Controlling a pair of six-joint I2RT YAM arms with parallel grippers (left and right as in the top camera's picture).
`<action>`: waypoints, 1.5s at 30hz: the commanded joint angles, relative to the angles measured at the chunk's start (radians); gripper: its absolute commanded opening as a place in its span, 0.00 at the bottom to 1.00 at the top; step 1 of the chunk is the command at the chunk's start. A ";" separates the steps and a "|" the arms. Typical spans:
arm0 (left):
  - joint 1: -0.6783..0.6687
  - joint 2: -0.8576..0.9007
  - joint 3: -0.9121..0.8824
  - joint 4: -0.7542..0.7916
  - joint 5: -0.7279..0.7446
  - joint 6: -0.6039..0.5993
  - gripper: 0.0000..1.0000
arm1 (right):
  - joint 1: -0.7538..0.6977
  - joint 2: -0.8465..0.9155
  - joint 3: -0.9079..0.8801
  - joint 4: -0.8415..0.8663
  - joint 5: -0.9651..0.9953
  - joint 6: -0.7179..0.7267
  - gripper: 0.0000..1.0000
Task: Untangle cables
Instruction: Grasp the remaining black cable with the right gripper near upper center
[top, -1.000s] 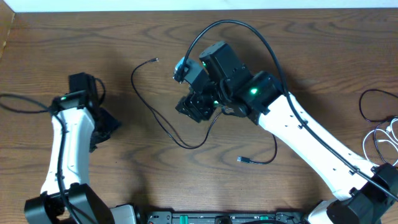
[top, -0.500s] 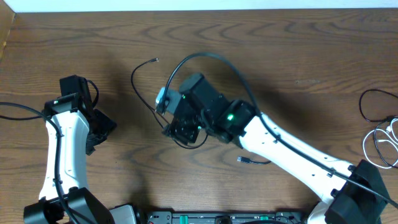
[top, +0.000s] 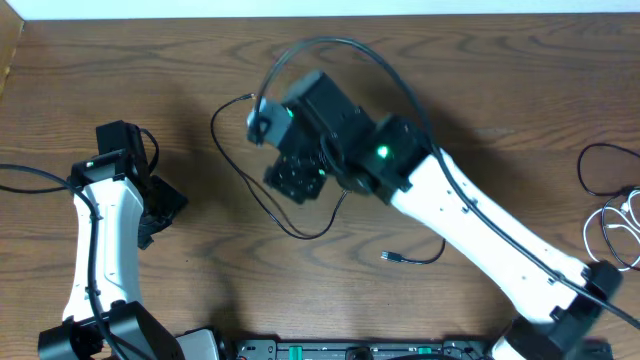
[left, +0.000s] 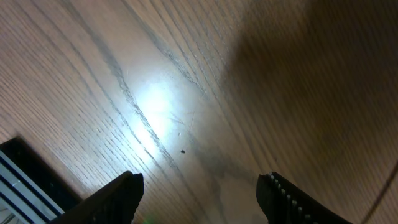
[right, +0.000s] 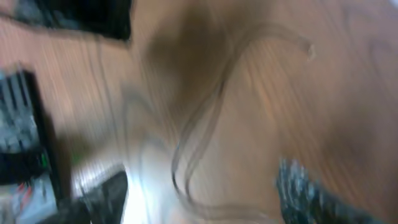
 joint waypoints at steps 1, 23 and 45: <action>0.004 -0.009 0.004 -0.010 -0.005 -0.002 0.64 | -0.045 0.139 0.196 -0.103 0.011 -0.008 0.72; 0.004 -0.009 0.004 -0.013 -0.005 -0.002 0.64 | 0.011 0.428 0.421 -0.368 0.005 -0.049 0.75; 0.004 -0.009 0.004 -0.012 -0.005 -0.002 0.64 | 0.116 0.429 -0.043 -0.060 0.030 0.114 0.48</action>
